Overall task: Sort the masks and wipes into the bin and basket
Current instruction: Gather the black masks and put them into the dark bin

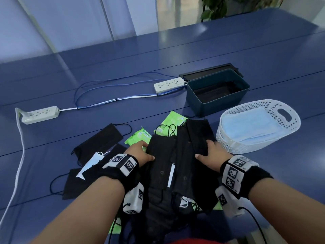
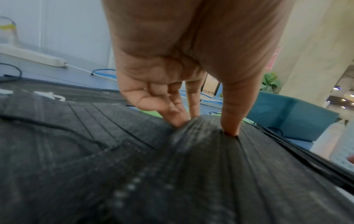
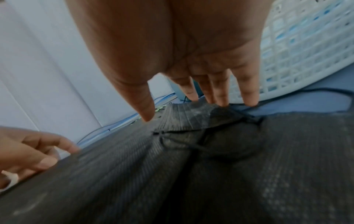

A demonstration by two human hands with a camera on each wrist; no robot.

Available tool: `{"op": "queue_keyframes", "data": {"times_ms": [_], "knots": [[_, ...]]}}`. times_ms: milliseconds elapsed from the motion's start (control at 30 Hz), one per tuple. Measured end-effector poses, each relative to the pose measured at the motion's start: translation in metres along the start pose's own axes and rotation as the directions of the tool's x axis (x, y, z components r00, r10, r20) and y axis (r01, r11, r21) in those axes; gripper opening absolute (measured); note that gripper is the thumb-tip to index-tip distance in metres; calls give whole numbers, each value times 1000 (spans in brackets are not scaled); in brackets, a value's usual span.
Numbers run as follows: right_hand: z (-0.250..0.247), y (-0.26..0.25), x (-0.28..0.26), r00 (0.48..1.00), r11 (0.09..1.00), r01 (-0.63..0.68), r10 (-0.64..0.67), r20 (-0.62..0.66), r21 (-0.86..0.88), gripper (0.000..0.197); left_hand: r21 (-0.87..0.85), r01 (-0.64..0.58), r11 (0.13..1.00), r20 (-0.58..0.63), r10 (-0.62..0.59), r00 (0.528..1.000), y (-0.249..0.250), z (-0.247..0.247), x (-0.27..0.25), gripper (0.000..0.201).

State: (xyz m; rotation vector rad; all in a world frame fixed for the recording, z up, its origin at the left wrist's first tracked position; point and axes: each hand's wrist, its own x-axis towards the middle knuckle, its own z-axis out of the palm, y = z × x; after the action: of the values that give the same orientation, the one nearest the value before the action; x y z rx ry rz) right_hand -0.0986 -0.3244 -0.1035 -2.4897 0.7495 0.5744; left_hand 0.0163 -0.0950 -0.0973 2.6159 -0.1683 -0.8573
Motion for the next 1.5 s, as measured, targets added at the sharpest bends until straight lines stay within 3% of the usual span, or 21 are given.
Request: {"op": "queue_keyframes", "data": {"times_ms": [133,233,467,600,700,800,900,967,1067,1167,1267,1400,1500], "knots": [[8,-7,-1,999,996,-8,12,40,-89,96,-37,-26,999,8,26,1000,2,0,4,28],[5,-12,2,1000,991,-10,11,5,-135,95,-124,-67,990,3,68,998,4,0,6,30],[-3,-22,14,1000,980,-1,1,-2,-200,54,-352,-93,931,-10,96,995,3,-21,8,20],[-1,-24,17,1000,970,17,-16,4,-242,49,-476,-112,872,-28,113,993,-2,-32,3,22],[-2,-23,19,1000,967,25,-20,21,-255,44,-475,-140,869,-83,114,990,-7,-38,-2,21],[-4,-19,20,998,957,60,-46,53,-285,32,-544,-107,832,-57,91,994,-10,-43,-8,26],[-7,-14,17,995,966,86,-70,78,-243,25,-681,-58,730,-24,57,998,-10,-45,-14,27],[-12,-14,13,995,983,94,-91,28,-155,11,-775,-23,631,-8,27,1000,-12,-45,-15,23],[-23,-16,10,980,987,157,-154,-130,19,30,-877,33,479,31,-12,999,-11,-46,-16,17],[-44,-33,-6,924,926,334,-284,-257,177,29,-946,72,316,67,-27,997,-1,-46,-19,12],[-59,-60,-25,822,808,551,-480,-307,209,27,-978,136,157,141,17,990,15,-44,-24,18],[-51,-83,-37,733,721,680,-660,-163,134,12,-971,213,105,226,138,964,38,-38,-36,30],[-35,-86,-40,728,723,684,-685,-29,94,11,-979,166,119,187,203,961,49,-33,-40,48]]}}
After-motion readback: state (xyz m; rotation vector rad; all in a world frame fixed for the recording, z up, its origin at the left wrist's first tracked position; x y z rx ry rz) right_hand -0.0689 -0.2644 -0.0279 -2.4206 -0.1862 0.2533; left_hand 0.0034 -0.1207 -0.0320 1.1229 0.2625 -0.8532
